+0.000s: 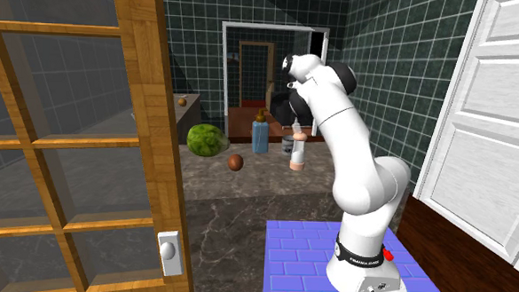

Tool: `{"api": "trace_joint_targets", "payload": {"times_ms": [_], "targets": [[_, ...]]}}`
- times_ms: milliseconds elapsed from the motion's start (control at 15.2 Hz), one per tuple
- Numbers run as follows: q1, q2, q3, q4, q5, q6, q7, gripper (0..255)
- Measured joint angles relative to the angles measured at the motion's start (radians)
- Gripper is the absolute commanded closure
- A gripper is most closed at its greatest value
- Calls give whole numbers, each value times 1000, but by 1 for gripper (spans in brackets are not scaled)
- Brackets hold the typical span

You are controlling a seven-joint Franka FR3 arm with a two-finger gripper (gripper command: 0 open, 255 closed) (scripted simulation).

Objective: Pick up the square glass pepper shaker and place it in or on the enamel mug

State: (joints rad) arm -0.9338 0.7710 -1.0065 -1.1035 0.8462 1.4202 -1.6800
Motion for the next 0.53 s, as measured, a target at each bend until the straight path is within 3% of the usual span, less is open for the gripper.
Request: {"api": "trace_joint_targets", "payload": {"times_ms": [198, 528], "targets": [[29, -2, -4, -60, -1, 42, -19, 255], [36, -4, -8, -75, 3, 60, -29, 255]]}}
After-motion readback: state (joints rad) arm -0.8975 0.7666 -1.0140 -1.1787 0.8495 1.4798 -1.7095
